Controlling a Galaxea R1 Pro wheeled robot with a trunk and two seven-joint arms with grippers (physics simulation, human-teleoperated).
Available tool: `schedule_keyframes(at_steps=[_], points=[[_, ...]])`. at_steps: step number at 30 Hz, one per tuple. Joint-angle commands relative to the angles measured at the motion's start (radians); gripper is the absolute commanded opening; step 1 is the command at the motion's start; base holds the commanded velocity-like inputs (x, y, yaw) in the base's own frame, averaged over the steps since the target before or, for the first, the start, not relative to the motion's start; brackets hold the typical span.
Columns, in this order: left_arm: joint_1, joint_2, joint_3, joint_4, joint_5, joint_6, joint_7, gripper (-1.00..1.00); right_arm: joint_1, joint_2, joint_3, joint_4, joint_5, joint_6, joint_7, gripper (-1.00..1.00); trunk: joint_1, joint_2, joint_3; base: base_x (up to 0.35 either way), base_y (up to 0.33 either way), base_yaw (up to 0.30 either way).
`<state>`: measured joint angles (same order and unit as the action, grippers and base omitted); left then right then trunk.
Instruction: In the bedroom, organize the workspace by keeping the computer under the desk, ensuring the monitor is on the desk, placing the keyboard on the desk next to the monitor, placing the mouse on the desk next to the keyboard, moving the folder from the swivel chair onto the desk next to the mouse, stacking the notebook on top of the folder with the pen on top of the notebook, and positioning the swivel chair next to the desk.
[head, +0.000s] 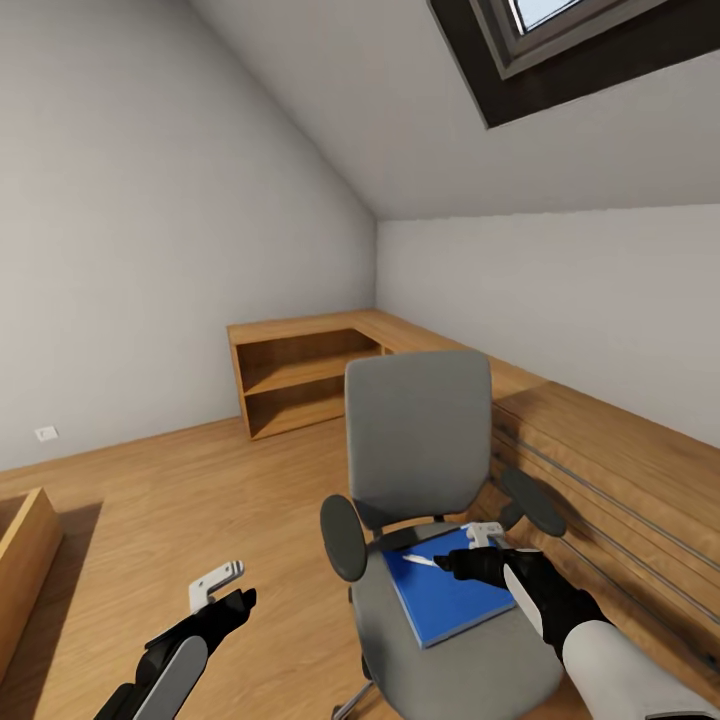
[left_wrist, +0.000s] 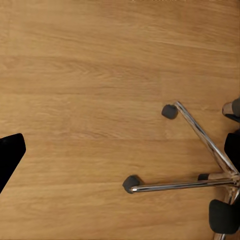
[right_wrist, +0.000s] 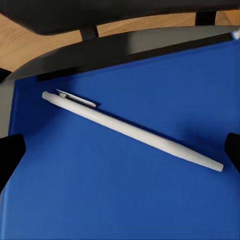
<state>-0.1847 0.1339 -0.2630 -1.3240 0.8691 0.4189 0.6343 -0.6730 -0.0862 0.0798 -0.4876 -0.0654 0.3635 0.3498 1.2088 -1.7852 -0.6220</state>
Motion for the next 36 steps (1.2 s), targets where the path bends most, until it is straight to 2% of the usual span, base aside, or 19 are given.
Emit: schedule_keyframes(at_steps=[1,16,36], points=[[-0.001,0.001,-0.002,-0.001,0.007,0.001,0.008,1.00,0.000,-0.001,0.006,-0.002,-0.007,0.005,-0.001,1.00,0.000,-0.001,-0.001,0.035,0.000,0.000],[-0.001,0.000,-0.002,-0.017,0.003,-0.002,0.011,1.00,0.000,-0.001,0.006,-0.002,-0.007,0.005,0.000,1.00,0.000,-0.001,-0.001,0.070,0.000,0.000],[-0.001,0.000,-0.002,-0.029,0.001,-0.002,0.015,1.00,0.000,0.001,0.008,-0.002,-0.005,0.003,0.000,1.00,0.077,-0.141,-0.064,0.001,0.000,0.000]])
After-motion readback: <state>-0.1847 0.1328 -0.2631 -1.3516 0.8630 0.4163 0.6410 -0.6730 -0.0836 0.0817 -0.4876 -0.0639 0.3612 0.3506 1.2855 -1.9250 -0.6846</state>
